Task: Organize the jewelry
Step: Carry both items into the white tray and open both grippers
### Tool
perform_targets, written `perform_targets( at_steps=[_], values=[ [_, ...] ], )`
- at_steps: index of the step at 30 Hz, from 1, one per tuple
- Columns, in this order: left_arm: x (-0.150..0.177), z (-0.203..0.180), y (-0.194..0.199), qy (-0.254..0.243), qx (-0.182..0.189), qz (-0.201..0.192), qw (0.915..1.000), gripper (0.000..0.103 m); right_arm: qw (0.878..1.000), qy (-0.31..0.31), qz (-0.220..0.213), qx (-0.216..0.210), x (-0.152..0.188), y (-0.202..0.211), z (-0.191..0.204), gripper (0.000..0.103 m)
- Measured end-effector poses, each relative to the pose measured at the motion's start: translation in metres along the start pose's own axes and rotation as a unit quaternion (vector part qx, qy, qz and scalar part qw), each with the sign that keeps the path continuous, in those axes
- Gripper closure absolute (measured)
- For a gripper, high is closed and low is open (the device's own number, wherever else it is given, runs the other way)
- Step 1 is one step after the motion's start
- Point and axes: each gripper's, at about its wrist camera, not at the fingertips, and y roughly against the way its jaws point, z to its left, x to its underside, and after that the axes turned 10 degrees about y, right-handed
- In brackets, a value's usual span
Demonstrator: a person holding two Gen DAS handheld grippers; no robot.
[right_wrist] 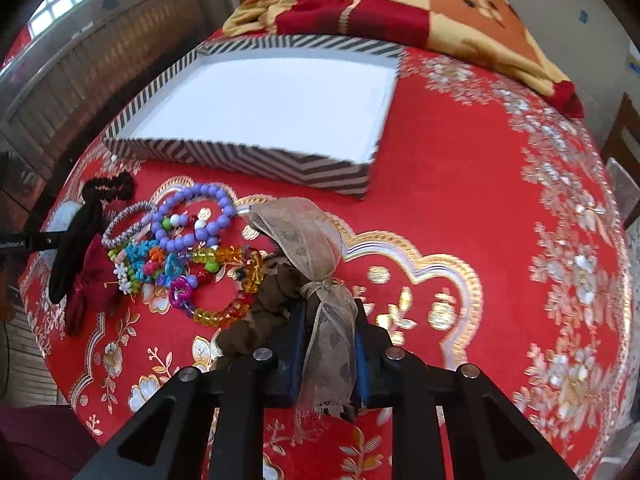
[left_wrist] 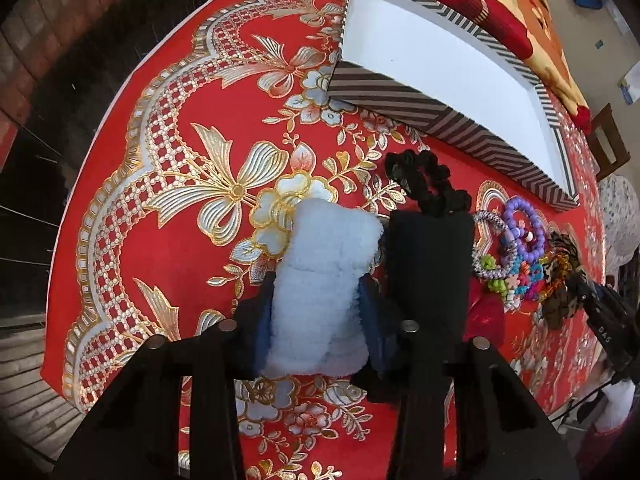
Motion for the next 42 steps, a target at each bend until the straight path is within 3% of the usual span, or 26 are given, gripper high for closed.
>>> perform_targets(
  at_steps=[7,17,30,42],
  values=[
    [-0.005,0.004,0.029,0.017,0.000,-0.049,0.9986,0.075,0.999,-0.001,-0.052,0.012,-0.005,0.051,-0.003,0.084],
    [-0.009,-0.025,0.070,-0.007,0.013,-0.098,0.9950,0.075,0.995,0.006,-0.104,-0.001,-0.019,0.088,0.007,0.084],
    [-0.062,-0.080,0.081,-0.054,0.002,-0.158,0.9859,0.075,0.993,-0.018,-0.119,-0.013,-0.090,0.055,0.014,0.084],
    [-0.124,-0.104,0.028,-0.084,-0.016,-0.129,0.9879,0.075,0.993,-0.090,-0.071,-0.007,-0.134,-0.014,-0.013,0.084]
  ],
)
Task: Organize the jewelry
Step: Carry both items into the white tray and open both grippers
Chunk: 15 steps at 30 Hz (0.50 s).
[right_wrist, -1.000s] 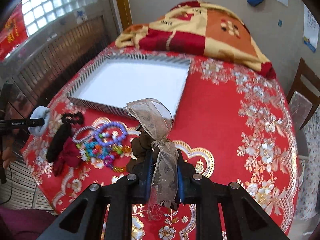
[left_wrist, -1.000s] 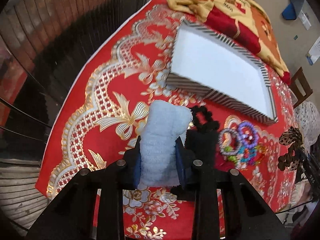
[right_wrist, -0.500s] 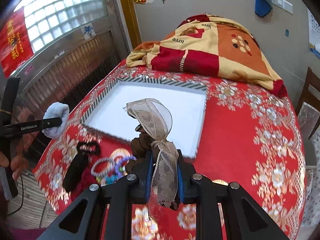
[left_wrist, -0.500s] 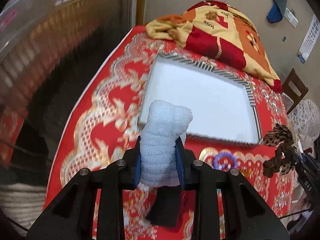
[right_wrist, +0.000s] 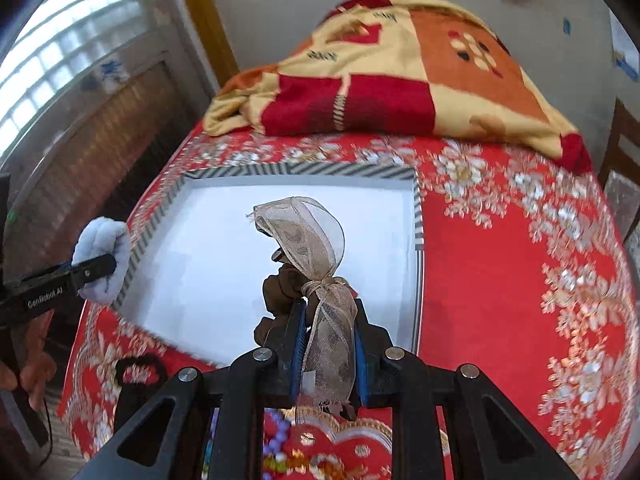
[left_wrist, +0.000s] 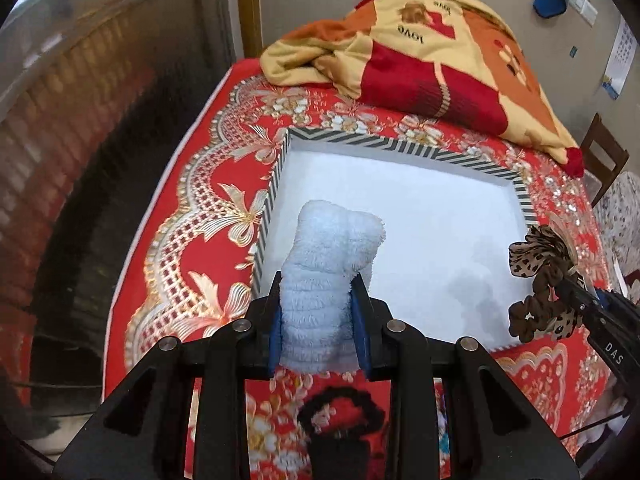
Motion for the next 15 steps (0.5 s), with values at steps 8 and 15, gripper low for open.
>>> perform_targets(
  at_steps=[8,15],
  values=[
    [-0.009,-0.002,-0.047,-0.005,-0.008,0.039,0.9992,0.075,0.998,-0.055,0.041,0.016,0.003,-0.040,-0.024,0.084],
    [-0.006,-0.001,-0.068,-0.009,-0.017,0.063,0.9978,0.075,0.996,-0.063,0.056,0.011,0.008,-0.051,-0.028,0.065]
  ],
)
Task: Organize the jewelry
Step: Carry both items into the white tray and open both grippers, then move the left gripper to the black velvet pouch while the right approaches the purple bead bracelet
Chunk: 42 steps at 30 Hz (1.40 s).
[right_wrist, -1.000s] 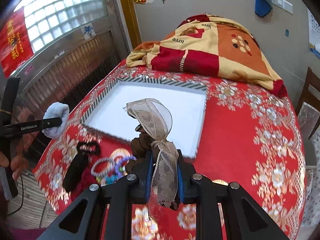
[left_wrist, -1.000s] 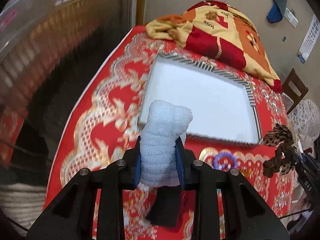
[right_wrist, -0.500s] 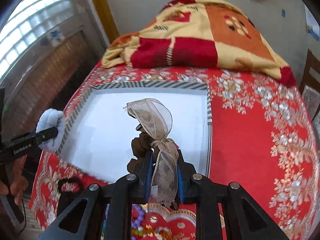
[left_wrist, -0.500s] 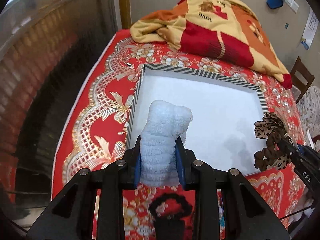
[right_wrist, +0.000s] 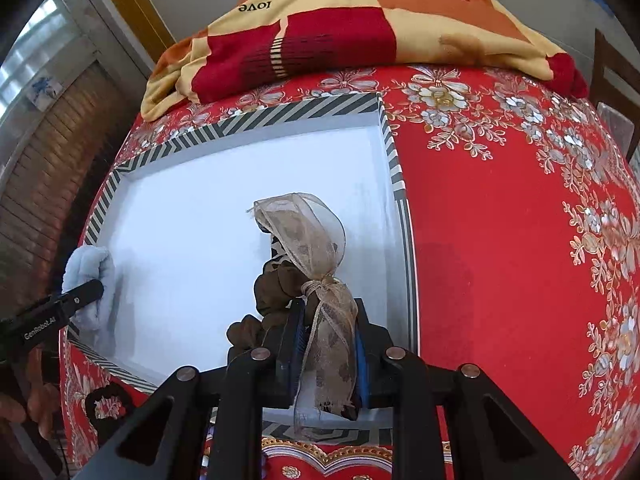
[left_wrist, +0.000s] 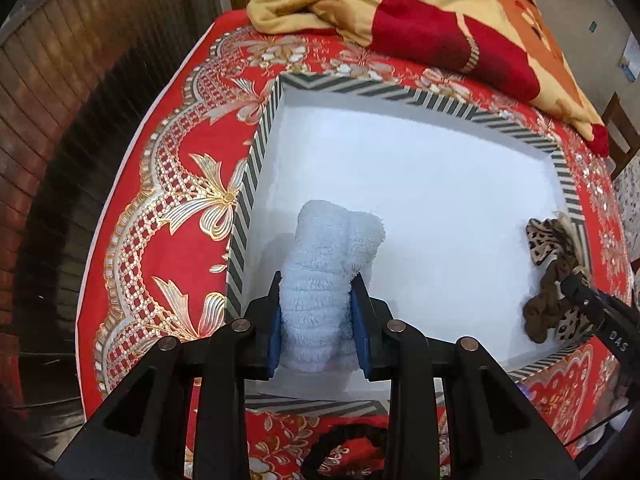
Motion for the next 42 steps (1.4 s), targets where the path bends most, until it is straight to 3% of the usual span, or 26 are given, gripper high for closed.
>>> perform_targets(
  at_steps=[2,6,11,21,42],
  values=[
    [0.000,0.000,-0.003,0.000,0.001,0.004,1.0000,0.072,1.000,0.006,-0.010,-0.002,0.001,0.006,0.000,0.052],
    [0.002,-0.001,-0.005,0.002,0.007,0.007,0.9999,0.053,1.000,0.021,-0.020,0.011,0.005,0.020,0.000,0.052],
    [0.006,0.001,0.005,0.009,0.017,0.001,0.9998,0.044,0.999,0.018,-0.038,0.000,0.013,0.041,0.005,0.052],
    [0.032,0.028,0.057,0.051,0.045,-0.021,0.9974,0.042,0.996,0.048,-0.071,-0.010,0.031,0.083,0.029,0.051],
    [0.132,0.030,0.149,0.071,0.013,-0.107,0.9917,0.042,0.988,0.122,-0.085,-0.035,0.092,0.138,0.070,0.048]
  ],
)
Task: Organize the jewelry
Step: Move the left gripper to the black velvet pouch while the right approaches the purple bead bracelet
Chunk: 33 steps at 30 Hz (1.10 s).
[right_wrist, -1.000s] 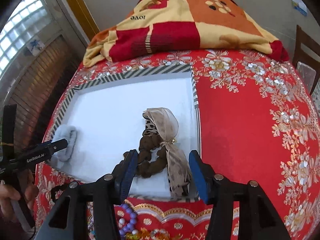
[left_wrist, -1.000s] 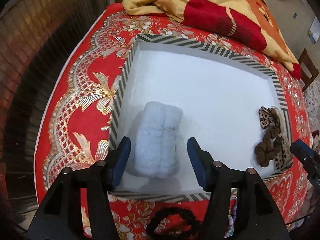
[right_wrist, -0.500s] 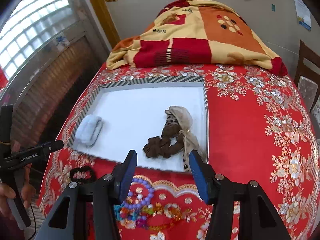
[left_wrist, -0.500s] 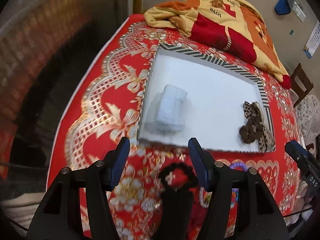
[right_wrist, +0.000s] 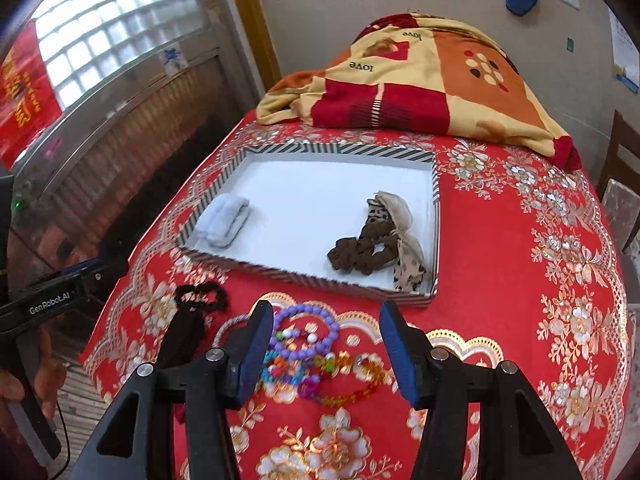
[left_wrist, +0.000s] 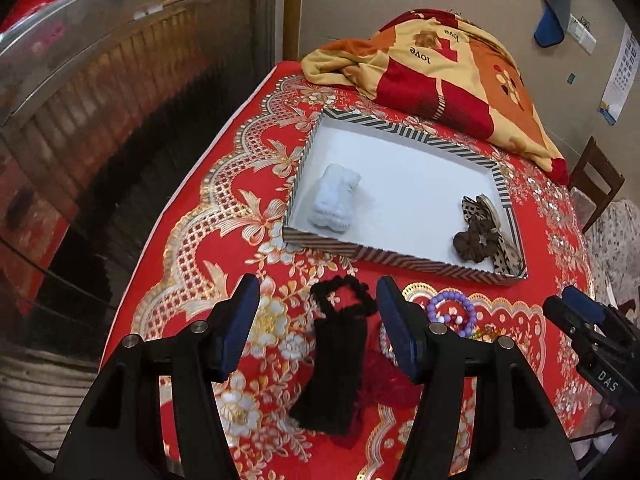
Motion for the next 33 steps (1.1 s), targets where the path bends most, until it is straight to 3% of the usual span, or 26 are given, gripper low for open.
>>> perform_targets(
  at_steps=[15,33],
  values=[
    [0.027,-0.004,0.018,-0.004,-0.011,-0.015,0.9998,0.042,1.000,0.007,-0.006,-0.007,0.018,0.020,0.008,0.044],
    [0.030,0.000,0.018,-0.007,-0.023,-0.012,0.9996,0.042,1.000,0.020,0.000,-0.009,0.016,0.017,0.017,0.044]
  ],
)
